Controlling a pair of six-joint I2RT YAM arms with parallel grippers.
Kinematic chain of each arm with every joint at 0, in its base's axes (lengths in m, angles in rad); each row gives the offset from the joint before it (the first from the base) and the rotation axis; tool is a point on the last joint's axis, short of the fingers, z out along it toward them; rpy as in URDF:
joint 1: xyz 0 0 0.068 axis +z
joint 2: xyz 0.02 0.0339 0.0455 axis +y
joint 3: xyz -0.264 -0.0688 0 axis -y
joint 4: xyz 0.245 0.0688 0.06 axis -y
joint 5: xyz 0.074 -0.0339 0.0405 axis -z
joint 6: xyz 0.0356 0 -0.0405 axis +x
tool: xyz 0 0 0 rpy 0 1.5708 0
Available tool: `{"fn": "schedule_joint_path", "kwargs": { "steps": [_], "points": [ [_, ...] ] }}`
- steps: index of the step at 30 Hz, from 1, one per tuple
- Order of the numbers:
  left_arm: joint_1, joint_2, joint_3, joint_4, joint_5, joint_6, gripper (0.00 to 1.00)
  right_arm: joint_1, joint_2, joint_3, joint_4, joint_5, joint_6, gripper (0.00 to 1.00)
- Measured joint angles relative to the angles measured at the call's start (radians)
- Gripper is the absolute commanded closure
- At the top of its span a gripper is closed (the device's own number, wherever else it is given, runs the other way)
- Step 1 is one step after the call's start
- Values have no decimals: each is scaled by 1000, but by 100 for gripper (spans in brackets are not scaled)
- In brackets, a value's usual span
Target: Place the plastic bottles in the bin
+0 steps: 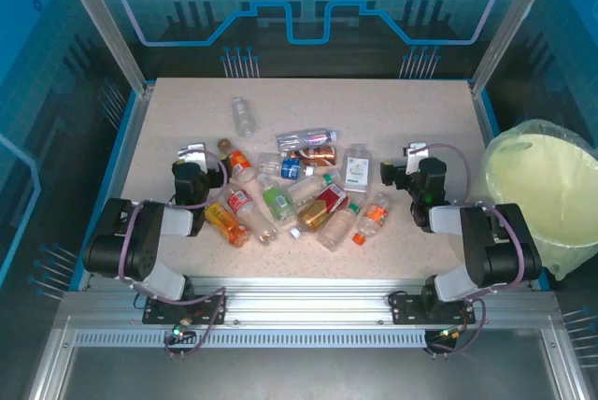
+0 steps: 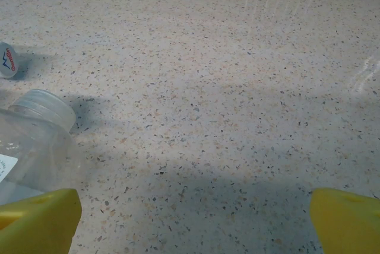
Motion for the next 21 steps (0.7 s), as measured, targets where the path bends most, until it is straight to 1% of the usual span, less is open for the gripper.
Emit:
{"fn": "schedule_joint_path", "kwargs": {
  "steps": [21],
  "points": [
    [0, 0, 0, 0, 12, 0, 1, -1, 0, 0, 0, -16, 0, 0]
  ]
}}
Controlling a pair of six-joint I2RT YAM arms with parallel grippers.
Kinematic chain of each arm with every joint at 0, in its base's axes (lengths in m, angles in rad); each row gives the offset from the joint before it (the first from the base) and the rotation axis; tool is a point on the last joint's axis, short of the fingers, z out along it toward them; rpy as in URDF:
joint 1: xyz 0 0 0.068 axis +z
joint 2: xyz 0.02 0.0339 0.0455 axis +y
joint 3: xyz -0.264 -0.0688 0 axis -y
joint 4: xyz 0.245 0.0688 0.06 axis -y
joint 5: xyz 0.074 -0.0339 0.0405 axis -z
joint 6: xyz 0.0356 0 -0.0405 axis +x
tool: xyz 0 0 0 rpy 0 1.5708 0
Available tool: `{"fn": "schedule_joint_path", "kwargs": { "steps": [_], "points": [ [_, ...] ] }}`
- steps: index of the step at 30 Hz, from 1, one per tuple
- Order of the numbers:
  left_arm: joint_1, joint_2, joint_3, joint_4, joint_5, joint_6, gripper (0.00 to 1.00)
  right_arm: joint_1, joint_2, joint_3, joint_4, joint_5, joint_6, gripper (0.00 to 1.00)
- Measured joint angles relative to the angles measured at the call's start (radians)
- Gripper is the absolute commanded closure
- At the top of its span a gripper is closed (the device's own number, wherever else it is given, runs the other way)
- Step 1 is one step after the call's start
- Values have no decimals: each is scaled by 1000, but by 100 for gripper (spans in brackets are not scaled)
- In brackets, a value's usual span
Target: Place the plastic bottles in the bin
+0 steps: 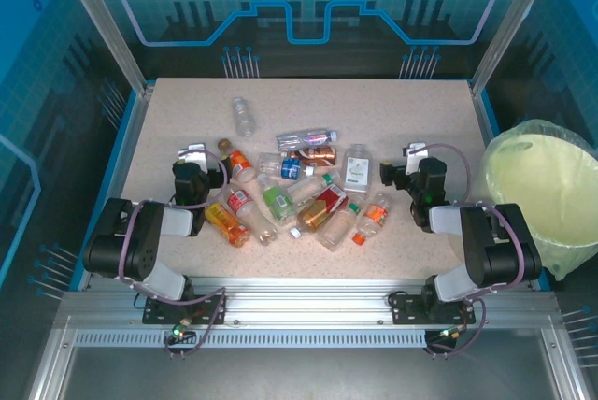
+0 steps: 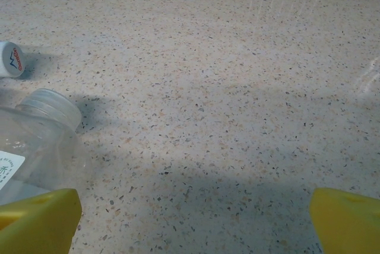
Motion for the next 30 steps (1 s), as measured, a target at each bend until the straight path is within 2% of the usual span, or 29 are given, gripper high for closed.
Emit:
{"fn": "schedule_joint_path", "kwargs": {
  "steps": [19, 23, 26, 30],
  "points": [
    [0, -4, 0, -5, -3, 0, 1, 5, -5, 18, -32, -2, -12, 0],
    [0, -101, 7, -117, -15, -2, 1, 31, -86, 83, -199, 4, -19, 0],
    [-8, -201, 46, -211, -66, -11, 1, 59, -166, 161, -329, 5, -11, 0],
    [-21, -318, 101, -338, -132, -98, 1, 113, -247, 260, -523, 23, 63, 0]
  ]
}}
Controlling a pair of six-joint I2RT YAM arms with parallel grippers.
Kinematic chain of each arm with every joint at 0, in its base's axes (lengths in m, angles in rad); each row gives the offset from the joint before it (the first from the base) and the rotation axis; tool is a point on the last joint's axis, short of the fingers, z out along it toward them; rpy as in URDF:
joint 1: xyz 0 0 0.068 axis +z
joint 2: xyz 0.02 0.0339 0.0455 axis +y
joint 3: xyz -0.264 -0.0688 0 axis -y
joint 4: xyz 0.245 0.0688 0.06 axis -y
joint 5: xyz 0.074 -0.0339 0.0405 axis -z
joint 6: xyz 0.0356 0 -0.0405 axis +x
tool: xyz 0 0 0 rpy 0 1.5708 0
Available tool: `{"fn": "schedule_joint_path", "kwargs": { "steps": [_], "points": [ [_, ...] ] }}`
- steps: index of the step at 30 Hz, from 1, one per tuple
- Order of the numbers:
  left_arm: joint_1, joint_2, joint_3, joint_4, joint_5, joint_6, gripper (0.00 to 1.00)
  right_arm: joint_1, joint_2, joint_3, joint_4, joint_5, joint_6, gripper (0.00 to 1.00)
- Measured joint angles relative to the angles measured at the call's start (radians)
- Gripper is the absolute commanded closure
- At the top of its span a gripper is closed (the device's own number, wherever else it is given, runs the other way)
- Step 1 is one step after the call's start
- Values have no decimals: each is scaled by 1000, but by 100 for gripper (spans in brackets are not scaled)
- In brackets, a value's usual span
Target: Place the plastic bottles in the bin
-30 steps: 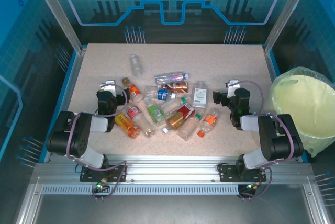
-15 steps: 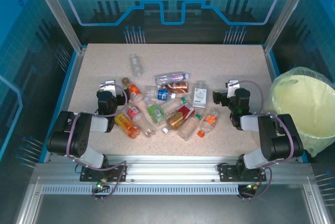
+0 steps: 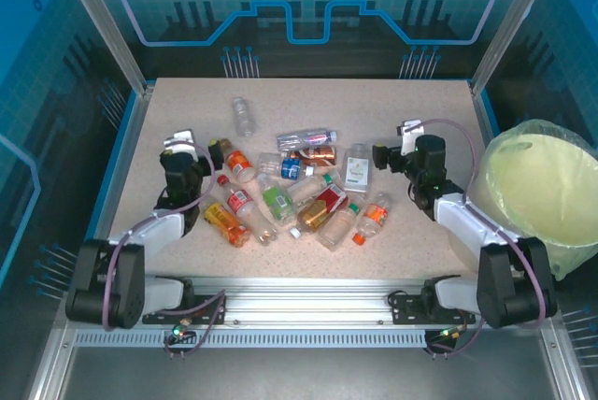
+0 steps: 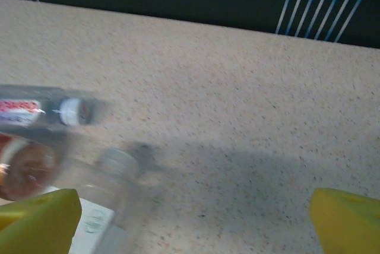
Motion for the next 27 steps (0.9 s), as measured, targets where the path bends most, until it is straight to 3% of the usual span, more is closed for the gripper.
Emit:
{"fn": "schedule_joint_path", "kwargs": {
  "steps": [6, 14, 22, 27],
  "points": [
    [-1, -158, 97, -315, -10, -311, 1, 79, -107, 63, -315, 34, 271, 0],
    [-1, -274, 106, -620, 195, -626, 1, 170, -168, 55, -689, 60, 598, 0],
    [-1, -306, 78, -698, 380, -757, 1, 210, -120, -36, -720, 63, 795, 3],
    [-1, -306, 22, -710, 434, -812, 1, 210, -44, -47, -663, 69, 853, 7]
  ]
}}
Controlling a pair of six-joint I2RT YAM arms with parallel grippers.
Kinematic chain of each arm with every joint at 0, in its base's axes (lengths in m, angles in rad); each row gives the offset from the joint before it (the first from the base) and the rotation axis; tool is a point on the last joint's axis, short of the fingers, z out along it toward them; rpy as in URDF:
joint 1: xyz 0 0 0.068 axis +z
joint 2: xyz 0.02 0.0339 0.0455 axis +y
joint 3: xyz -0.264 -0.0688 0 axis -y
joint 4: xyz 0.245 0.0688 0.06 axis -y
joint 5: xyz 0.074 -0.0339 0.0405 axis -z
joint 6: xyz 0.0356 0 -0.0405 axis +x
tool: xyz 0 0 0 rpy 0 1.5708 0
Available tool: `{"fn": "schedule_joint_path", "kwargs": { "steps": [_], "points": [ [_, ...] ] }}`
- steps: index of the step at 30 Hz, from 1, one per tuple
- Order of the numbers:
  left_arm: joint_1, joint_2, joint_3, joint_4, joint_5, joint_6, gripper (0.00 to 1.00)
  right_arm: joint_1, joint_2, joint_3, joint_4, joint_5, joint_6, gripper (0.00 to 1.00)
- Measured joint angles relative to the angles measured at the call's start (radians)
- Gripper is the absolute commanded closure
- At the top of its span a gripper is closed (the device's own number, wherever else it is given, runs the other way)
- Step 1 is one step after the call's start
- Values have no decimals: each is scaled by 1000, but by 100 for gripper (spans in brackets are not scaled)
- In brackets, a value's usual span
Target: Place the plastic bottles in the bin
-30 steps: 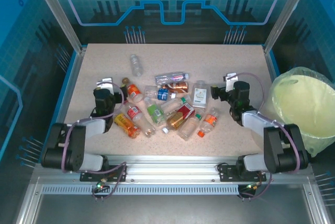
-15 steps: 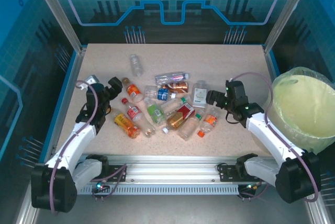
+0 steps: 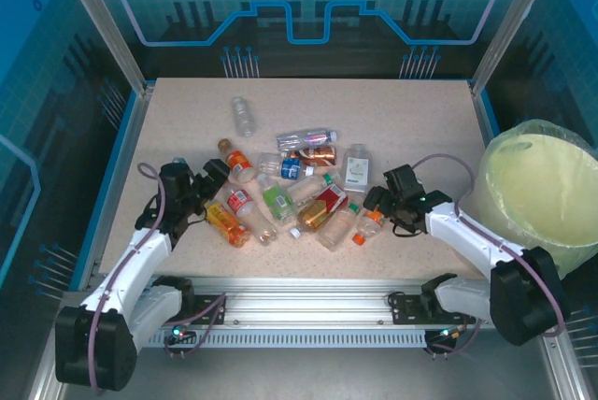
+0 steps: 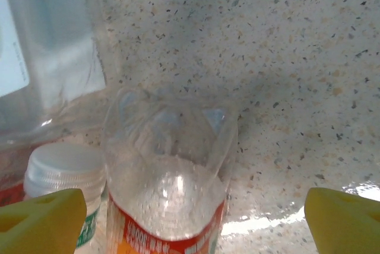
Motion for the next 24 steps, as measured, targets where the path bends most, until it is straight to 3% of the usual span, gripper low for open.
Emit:
{"fn": "schedule_joint_path", "kwargs": {
  "steps": [12, 24],
  "points": [
    [0, -10, -4, -51, 1, -14, 1, 13, 111, -55, 107, 22, 58, 22],
    [0, -14, 0, -99, 2, -14, 1, 81, 130, -11, 69, 96, -29, 48]
  ]
}}
